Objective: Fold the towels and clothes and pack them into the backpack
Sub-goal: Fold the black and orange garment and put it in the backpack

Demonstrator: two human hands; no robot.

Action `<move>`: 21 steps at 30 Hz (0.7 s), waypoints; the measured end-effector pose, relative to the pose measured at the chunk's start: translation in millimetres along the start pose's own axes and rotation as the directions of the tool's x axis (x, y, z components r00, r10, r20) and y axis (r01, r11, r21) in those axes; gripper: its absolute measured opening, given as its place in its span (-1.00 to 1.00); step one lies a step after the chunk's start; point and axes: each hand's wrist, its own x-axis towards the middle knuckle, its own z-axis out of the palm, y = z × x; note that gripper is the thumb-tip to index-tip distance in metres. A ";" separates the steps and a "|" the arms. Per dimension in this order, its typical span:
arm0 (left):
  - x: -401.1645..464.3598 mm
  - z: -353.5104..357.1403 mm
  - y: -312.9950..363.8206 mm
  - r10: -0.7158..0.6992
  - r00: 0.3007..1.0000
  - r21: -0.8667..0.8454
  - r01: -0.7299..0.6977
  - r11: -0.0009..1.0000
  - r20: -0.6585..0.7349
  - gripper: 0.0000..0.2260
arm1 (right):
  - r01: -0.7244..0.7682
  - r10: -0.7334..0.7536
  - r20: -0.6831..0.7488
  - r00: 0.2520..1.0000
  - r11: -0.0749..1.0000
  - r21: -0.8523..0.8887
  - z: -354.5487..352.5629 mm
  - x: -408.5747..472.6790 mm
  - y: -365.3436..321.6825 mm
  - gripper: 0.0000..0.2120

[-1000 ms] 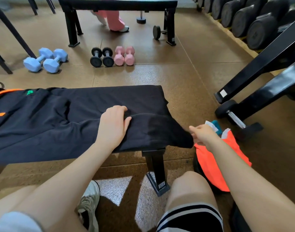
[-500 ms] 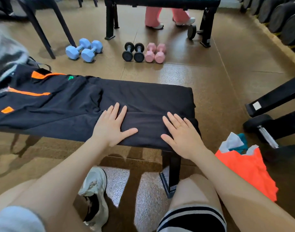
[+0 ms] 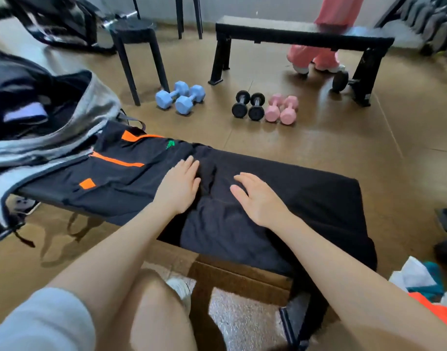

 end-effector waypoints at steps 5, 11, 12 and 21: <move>11.8 6.4 -52.2 -0.187 0.970 0.161 0.162 0.974 0.158 -0.43 | 0.279 -0.234 0.205 0.950 0.932 -0.232 32.6 68.4 -25.3 -0.49; 30.1 -0.5 -71.8 -0.265 0.957 0.250 0.231 0.940 0.115 -0.39 | 0.273 -0.192 0.213 0.958 0.835 -0.478 37.4 95.9 -18.7 -0.28; 34.7 -6.1 -73.2 -0.251 0.966 0.259 0.226 0.939 0.068 -0.44 | 0.259 -0.212 0.153 0.965 0.859 -0.442 32.7 98.6 -20.6 -0.28; 162.6 -29.0 -131.3 -0.050 0.999 -0.114 0.049 0.992 -0.007 -0.79 | 0.145 -0.156 -0.028 0.987 0.960 -0.239 24.7 228.7 -40.8 -0.83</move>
